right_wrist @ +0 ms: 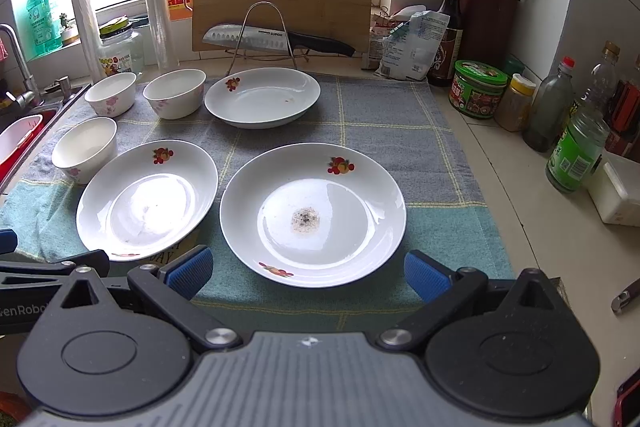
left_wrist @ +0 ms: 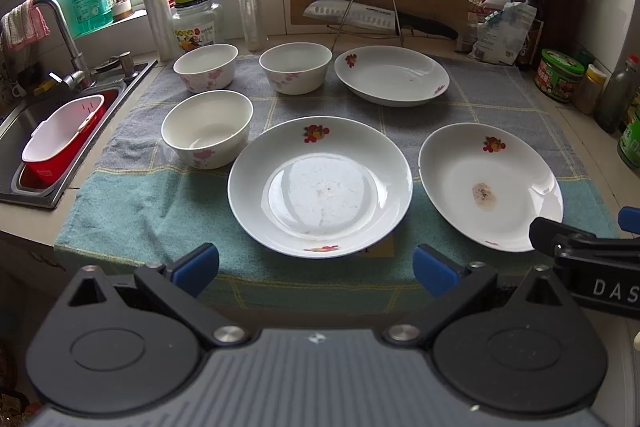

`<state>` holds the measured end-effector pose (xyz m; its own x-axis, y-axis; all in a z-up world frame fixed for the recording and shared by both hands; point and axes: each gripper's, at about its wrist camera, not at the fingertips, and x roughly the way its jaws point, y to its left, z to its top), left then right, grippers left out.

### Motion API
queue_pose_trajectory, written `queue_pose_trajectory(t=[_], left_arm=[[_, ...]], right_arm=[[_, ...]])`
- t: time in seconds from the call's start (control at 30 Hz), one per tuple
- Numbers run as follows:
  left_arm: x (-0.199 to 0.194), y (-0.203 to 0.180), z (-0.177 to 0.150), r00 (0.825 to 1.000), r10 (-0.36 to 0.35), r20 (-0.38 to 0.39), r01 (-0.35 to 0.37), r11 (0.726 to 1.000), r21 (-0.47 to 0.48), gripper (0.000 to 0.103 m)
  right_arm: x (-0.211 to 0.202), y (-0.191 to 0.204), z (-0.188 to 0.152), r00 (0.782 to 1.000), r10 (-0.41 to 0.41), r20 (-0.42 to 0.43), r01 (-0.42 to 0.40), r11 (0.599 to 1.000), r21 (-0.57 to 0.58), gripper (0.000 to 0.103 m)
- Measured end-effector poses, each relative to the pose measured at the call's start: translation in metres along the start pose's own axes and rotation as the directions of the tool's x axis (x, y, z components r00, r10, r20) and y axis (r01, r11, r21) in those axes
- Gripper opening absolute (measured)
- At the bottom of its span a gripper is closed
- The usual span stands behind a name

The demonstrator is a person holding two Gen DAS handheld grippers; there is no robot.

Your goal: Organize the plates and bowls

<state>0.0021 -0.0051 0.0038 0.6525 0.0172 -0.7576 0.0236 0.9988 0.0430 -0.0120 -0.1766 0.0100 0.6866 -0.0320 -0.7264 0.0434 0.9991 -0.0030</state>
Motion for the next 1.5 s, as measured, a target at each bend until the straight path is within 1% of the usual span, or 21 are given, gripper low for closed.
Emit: queue_pose_trajectory(t=[0.6, 0.9, 1.1, 1.23, 1.37, 1.5], left_arm=[[-0.006, 0.000, -0.002, 1.000, 0.005, 0.005, -0.005, 1.000, -0.002, 0.102], [-0.013, -0.005, -0.004, 1.000, 0.008, 0.021, -0.008, 1.000, 0.004, 0.102], [-0.016, -0.002, 0.002, 0.998, -0.030, 0.052, 0.029, 0.999, 0.017, 0.102], [-0.014, -0.001, 0.005, 0.995, -0.054, 0.086, 0.051, 0.998, 0.027, 0.102], [-0.005, -0.001, 0.007, 0.989, -0.098, 0.106, 0.095, 0.995, 0.036, 0.102], [0.011, -0.001, 0.009, 0.984, -0.143, 0.107, 0.136, 0.988, 0.068, 0.102]], right_arm=[[-0.004, -0.007, -0.002, 1.000, 0.013, 0.017, -0.012, 1.000, -0.011, 0.103], [-0.010, -0.009, -0.004, 0.999, 0.039, 0.037, -0.038, 0.999, -0.035, 0.103], [-0.014, -0.011, -0.003, 0.996, 0.069, 0.063, -0.066, 0.996, -0.053, 0.103], [-0.017, -0.011, -0.004, 0.990, 0.096, 0.107, -0.088, 0.993, -0.078, 0.103], [-0.016, -0.016, -0.007, 0.983, 0.115, 0.146, -0.101, 0.990, -0.102, 0.103], [-0.006, -0.025, -0.013, 0.978, 0.127, 0.164, -0.110, 0.988, -0.109, 0.103]])
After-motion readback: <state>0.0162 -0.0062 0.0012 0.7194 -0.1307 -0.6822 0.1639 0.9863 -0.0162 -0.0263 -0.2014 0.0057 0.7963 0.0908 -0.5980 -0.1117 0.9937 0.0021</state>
